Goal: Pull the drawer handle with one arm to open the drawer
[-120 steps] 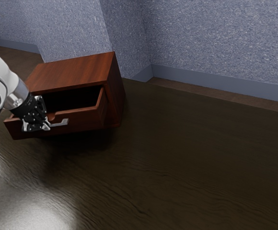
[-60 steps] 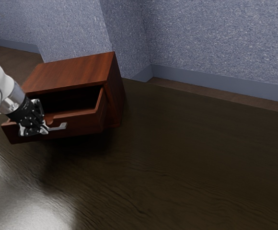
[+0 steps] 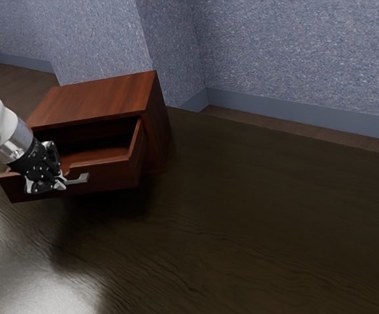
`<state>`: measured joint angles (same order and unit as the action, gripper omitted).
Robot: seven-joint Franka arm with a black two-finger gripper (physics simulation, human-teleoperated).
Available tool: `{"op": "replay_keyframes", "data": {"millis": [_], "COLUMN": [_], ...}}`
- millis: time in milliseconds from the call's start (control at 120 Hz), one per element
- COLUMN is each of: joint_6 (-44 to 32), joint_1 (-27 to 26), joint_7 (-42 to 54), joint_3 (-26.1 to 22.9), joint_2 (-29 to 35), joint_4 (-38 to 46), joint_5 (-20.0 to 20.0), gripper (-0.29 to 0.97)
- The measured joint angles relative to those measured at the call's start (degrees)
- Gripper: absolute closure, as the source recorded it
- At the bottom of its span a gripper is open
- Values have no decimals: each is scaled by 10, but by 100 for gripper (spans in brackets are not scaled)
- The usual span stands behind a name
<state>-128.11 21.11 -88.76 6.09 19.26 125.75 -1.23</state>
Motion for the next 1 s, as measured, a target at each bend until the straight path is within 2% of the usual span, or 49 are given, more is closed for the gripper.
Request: {"op": "replay_keyframes", "data": {"millis": [175,375,558,650,750,867,1000], "joint_6": [0,-2,2,28,78,156,212], "joint_1": [0,0,0,0,1,1,1], "joint_7": [0,0,0,1,3,5,7], "joint_3": [0,-1,-16,-16,-12,0,6], "joint_2": [2,11,52,58,31,-21,-34], "joint_4": [2,5,11,-11,-64,-156,-182], "joint_5": [0,0,0,0,1,1,1], "gripper": [78,65,59,39,25,14,8]}}
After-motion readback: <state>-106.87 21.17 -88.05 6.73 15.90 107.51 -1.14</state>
